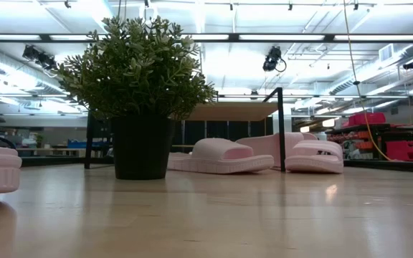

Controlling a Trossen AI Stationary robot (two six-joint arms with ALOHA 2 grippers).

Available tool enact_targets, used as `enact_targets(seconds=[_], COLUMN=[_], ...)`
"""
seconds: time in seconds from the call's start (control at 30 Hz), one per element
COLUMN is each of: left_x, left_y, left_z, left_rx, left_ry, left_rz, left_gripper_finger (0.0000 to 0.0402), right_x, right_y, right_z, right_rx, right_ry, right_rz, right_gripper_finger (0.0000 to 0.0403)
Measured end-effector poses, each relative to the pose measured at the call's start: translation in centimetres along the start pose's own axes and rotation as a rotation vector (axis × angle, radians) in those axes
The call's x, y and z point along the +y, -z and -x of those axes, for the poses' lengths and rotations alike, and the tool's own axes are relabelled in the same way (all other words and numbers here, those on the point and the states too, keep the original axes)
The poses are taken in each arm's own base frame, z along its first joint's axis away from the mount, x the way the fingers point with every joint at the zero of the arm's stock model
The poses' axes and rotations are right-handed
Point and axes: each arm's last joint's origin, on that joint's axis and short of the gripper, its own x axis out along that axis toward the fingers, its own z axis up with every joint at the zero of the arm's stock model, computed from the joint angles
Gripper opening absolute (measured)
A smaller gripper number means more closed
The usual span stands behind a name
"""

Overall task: Pick and place slides into the shelf
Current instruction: Put the pink slide on the shelf

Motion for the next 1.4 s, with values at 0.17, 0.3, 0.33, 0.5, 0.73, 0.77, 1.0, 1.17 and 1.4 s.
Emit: enact_targets(seconds=[0.17, 0.3, 0.33, 0.5, 0.73, 0.77, 1.0, 1.17, 1.4], left_x=[0.0, 0.0, 0.0, 0.0, 0.0, 0.0, 0.0, 0.0, 0.0], left_y=[0.0, 0.0, 0.0, 0.1, 0.1, 0.1, 0.1, 0.0, 0.0], left_z=[0.0, 0.0, 0.0, 0.0, 0.0, 0.0, 0.0, 0.0, 0.0], left_rx=[0.0, 0.0, 0.0, 0.007, 0.007, 0.007, 0.007, 0.006, 0.006], left_ry=[0.003, 0.003, 0.003, 0.002, 0.002, 0.002, 0.002, 0.003, 0.003], left_rz=[-0.008, -0.005, -0.006, -0.008, -0.008, -0.008, -0.042, -0.042, -0.033], left_gripper_finger=[0.0023, 0.0033, 0.0033, 0.0025, 0.0021, 0.0024, 0.0033, 0.0029, 0.0026], right_x=[0.3, 0.2, 0.1, -0.6, -1.1, -1.2, -1.2, -1.3, -2.3], right_y=[0.2, 0.1, 0.1, 0.1, 0.2, 0.2, 0.3, -0.1, -3.7], right_z=[-2.2, -4.3, -4.8, -7.1, -9.0, -9.0, -9.1, -8.9, -7.9], right_rx=[0.096, 0.145, 0.157, 0.219, 0.272, 0.273, 0.275, 0.262, 0.255], right_ry=[0.018, 0.069, 0.078, 0.075, 0.072, 0.075, 0.096, 0.108, 0.193], right_rz=[0.023, -0.009, -0.017, -0.048, -0.093, -0.099, -0.088, -0.088, -0.088], right_gripper_finger=[0.0019, 0.002, 0.002, 0.002, 0.002, 0.002, 0.0038, 0.01, 0.0168])
